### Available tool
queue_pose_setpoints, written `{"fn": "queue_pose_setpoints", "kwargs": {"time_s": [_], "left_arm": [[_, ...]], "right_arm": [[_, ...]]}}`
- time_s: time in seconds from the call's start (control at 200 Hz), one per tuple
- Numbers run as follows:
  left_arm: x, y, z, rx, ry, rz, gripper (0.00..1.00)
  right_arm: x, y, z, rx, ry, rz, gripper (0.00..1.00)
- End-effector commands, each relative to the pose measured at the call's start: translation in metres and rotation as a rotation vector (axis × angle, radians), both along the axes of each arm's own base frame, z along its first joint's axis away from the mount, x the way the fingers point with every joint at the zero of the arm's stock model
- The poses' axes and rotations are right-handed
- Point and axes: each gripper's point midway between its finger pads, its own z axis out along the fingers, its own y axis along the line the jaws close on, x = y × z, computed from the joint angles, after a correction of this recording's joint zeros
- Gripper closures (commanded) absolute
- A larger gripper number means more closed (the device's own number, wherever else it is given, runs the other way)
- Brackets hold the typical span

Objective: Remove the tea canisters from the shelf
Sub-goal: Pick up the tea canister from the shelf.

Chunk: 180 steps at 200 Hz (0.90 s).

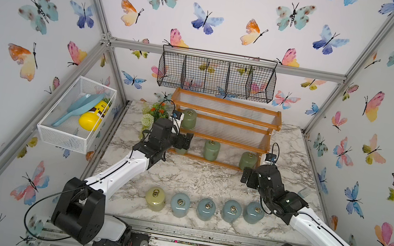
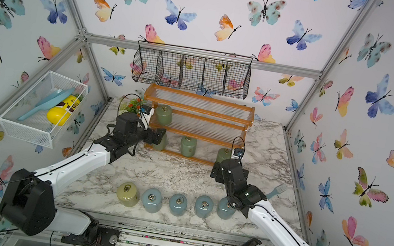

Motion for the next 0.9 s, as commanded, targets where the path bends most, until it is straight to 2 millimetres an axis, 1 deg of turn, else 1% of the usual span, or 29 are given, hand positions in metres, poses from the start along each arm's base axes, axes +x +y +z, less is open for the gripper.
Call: {"fn": "queue_pose_setpoints", "kwargs": {"time_s": [0.0, 0.1, 0.35, 0.556, 0.691, 0.896], "left_arm": [[0.020, -0.005, 0.010, -0.017, -0.028, -0.016, 0.01], [0.034, -0.005, 0.008, -0.006, -0.028, -0.003, 0.02], [0.056, -0.005, 0.003, 0.027, -0.033, 0.023, 0.02], [0.071, -0.006, 0.000, 0.041, -0.041, 0.042, 0.02], [0.078, -0.009, -0.002, 0.039, -0.045, 0.041, 0.02], [0.088, -0.007, -0.005, 0.049, -0.058, 0.066, 0.01]], "right_arm": [[0.011, 0.020, 0.023, 0.041, -0.059, 0.088, 0.02], [0.014, 0.022, 0.023, 0.042, -0.057, 0.104, 0.02], [0.015, 0.019, 0.018, 0.053, -0.048, 0.111, 0.02], [0.015, 0.017, 0.012, 0.059, -0.033, 0.111, 0.02], [0.016, 0.017, 0.009, 0.060, -0.024, 0.114, 0.02], [0.017, 0.016, 0.003, 0.061, -0.011, 0.113, 0.02]]}}
